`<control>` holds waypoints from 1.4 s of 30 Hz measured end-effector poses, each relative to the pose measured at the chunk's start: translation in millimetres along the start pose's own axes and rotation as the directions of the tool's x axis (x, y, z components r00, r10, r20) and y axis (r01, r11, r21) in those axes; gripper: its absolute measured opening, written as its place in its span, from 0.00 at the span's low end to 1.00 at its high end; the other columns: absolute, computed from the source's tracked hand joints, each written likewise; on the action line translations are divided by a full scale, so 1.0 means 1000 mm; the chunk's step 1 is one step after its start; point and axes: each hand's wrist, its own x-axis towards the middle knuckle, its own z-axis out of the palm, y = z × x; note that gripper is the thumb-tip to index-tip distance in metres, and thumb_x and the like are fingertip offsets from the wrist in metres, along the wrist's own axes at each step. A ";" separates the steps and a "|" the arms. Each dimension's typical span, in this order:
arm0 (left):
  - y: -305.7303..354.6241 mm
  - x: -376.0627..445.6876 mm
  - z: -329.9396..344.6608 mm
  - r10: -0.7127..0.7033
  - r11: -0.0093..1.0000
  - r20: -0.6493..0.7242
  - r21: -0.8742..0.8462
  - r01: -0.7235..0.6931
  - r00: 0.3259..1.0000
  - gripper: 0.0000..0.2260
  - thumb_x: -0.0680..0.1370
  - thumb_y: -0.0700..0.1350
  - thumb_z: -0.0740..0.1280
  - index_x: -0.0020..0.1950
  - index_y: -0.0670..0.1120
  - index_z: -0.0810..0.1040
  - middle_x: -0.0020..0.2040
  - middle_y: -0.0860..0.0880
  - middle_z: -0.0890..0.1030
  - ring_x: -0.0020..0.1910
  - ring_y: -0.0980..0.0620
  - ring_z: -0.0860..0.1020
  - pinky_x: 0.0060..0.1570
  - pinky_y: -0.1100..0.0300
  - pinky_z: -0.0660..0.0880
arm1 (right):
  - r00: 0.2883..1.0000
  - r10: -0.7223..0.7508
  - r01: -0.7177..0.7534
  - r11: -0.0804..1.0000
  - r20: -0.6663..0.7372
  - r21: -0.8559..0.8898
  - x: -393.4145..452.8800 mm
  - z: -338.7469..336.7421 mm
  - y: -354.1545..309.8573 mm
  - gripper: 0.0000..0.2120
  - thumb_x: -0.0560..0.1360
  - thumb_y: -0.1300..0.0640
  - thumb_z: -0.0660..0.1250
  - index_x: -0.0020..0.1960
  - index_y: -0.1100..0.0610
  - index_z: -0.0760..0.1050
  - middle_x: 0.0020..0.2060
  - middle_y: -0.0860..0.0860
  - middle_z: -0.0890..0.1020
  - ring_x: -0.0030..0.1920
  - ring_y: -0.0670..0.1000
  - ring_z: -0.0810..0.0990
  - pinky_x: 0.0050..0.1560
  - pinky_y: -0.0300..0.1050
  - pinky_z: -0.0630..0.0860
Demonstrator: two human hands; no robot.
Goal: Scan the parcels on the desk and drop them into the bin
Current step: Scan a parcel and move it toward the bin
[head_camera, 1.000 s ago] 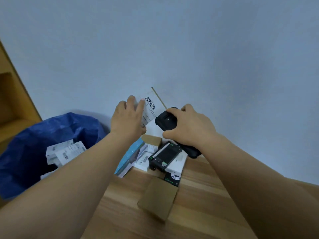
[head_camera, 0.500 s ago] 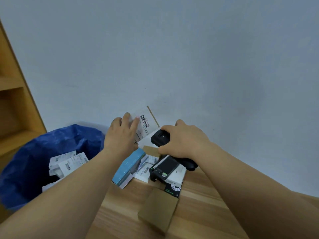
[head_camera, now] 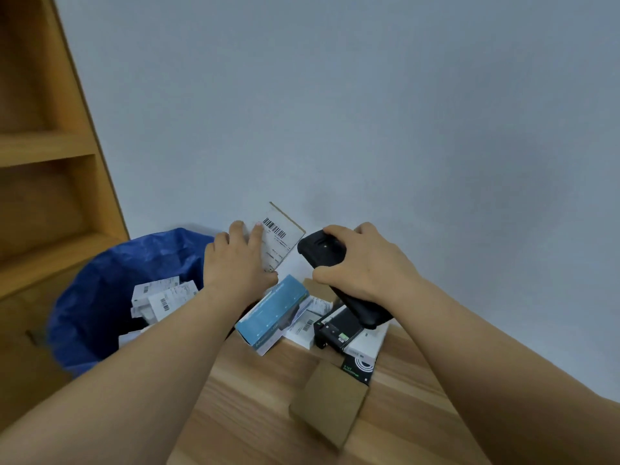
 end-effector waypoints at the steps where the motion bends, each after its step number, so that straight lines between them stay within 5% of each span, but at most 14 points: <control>1: -0.007 -0.003 -0.002 -0.062 0.997 0.018 -0.037 0.063 0.998 0.41 0.73 0.65 0.66 0.79 0.50 0.53 0.74 0.42 0.59 0.67 0.39 0.66 0.64 0.47 0.66 | 1.000 -0.010 0.010 0.999 -0.014 0.032 0.002 0.004 -0.005 0.33 0.71 0.41 0.69 0.74 0.38 0.63 0.59 0.48 0.68 0.53 0.55 0.75 0.50 0.45 0.70; 7: -0.070 -0.027 -0.019 -0.352 0.907 0.043 -0.230 0.352 0.935 0.36 0.73 0.66 0.65 0.74 0.50 0.61 0.69 0.42 0.63 0.63 0.39 0.65 0.58 0.47 0.68 | 0.993 -0.054 0.075 0.973 -0.104 0.216 0.019 0.034 -0.052 0.32 0.72 0.43 0.68 0.74 0.38 0.63 0.62 0.47 0.67 0.50 0.54 0.74 0.50 0.46 0.70; 18: -0.240 -0.087 -0.057 -0.659 0.725 0.036 -0.237 0.647 0.751 0.38 0.72 0.68 0.66 0.76 0.51 0.59 0.68 0.44 0.63 0.65 0.42 0.63 0.57 0.49 0.70 | 0.991 -0.126 0.132 0.898 -0.042 0.419 0.029 0.116 -0.194 0.30 0.72 0.43 0.68 0.72 0.37 0.64 0.56 0.46 0.65 0.47 0.53 0.74 0.50 0.46 0.70; 31: -0.461 -0.176 -0.094 -0.810 0.578 0.017 -0.154 0.802 0.587 0.39 0.71 0.66 0.68 0.76 0.51 0.61 0.68 0.44 0.64 0.66 0.43 0.63 0.49 0.55 0.64 | 0.983 -0.157 0.070 0.800 0.094 0.596 0.008 0.250 -0.415 0.34 0.73 0.44 0.68 0.76 0.40 0.61 0.58 0.47 0.63 0.51 0.55 0.75 0.50 0.48 0.69; 36: -0.500 -0.193 -0.077 -0.841 0.513 0.087 -0.187 0.837 0.535 0.39 0.71 0.65 0.70 0.77 0.53 0.60 0.69 0.45 0.63 0.67 0.44 0.62 0.49 0.54 0.64 | 0.975 -0.165 0.045 0.802 0.148 0.595 0.000 0.295 -0.459 0.36 0.73 0.42 0.69 0.78 0.40 0.59 0.60 0.48 0.64 0.57 0.56 0.74 0.53 0.51 0.72; 42: -0.531 -0.172 -0.038 -0.862 0.469 0.096 -0.222 0.855 0.498 0.36 0.70 0.63 0.72 0.74 0.55 0.63 0.71 0.47 0.61 0.66 0.43 0.61 0.51 0.53 0.67 | 0.972 -0.150 0.009 0.790 0.180 0.613 0.030 0.333 -0.482 0.35 0.75 0.43 0.68 0.78 0.41 0.59 0.66 0.51 0.65 0.52 0.50 0.67 0.51 0.47 0.66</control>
